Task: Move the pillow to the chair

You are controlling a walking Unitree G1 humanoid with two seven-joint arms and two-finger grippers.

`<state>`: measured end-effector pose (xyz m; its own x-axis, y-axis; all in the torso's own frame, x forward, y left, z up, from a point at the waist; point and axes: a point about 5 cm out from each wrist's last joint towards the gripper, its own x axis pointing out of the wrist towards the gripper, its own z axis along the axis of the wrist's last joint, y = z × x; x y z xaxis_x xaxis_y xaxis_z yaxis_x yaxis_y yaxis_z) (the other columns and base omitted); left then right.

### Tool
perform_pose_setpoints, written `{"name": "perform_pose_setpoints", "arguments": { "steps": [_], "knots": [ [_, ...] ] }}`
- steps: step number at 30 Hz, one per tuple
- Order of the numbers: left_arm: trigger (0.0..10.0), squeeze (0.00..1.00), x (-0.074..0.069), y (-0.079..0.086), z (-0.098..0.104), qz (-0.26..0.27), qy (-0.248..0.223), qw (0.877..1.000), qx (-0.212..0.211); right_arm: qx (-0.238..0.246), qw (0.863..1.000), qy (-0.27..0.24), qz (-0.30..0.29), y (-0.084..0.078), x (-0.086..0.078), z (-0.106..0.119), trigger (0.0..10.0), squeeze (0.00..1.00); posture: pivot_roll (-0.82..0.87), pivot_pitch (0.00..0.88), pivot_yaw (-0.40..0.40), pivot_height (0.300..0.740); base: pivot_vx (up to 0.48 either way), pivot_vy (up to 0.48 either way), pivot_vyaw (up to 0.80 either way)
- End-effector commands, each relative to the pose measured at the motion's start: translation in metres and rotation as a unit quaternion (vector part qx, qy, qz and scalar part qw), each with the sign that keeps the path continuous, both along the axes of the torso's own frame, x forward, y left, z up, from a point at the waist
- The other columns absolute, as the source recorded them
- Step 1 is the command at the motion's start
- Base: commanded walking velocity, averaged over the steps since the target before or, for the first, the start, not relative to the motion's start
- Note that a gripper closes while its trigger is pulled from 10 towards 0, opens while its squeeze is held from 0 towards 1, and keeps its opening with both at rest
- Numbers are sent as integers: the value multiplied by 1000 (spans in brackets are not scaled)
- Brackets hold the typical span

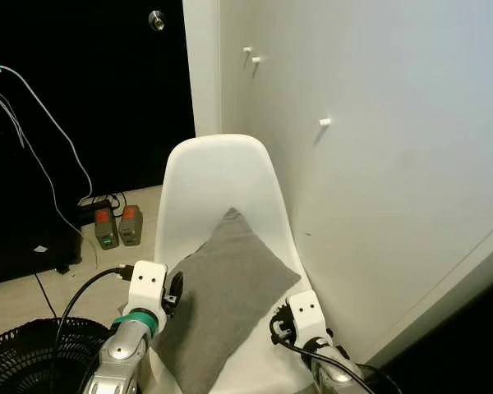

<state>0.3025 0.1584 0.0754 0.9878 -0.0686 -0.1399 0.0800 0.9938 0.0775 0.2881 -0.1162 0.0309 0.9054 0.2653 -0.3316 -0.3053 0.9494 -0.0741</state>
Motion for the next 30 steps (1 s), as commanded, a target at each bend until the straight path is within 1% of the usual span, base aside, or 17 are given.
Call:
{"name": "perform_pose_setpoints", "arguments": {
  "steps": [1,17,19,22,27,30],
  "knots": [
    [10000,0,-5,3,-6,6,9,1000,1,4,1000,12,-2,-1,-4,-6,10000,0,-88,49,69,740,0,0,0],
    [10000,0,-7,2,-9,3,11,1000,1,1,1000,8,1,-1,-7,-8,10000,0,-89,45,74,740,0,0,0],
    [10000,0,-8,1,-9,1,12,1000,2,-6,1000,8,-8,-3,-6,-9,10000,0,-92,44,75,740,0,0,0],
    [10000,0,-8,2,-10,1,12,1000,3,-2,1000,19,-17,-3,-7,-12,10000,0,-89,43,70,740,0,0,0],
    [10000,0,-7,2,-9,4,10,1000,4,-1,1000,26,-7,-1,-8,-14,10000,0,-89,43,70,740,0,0,0],
    [10000,0,-9,3,-8,7,10,1000,3,-2,1000,25,0,3,-8,-14,10000,0,-73,57,66,740,0,0,0]
  ]
}}
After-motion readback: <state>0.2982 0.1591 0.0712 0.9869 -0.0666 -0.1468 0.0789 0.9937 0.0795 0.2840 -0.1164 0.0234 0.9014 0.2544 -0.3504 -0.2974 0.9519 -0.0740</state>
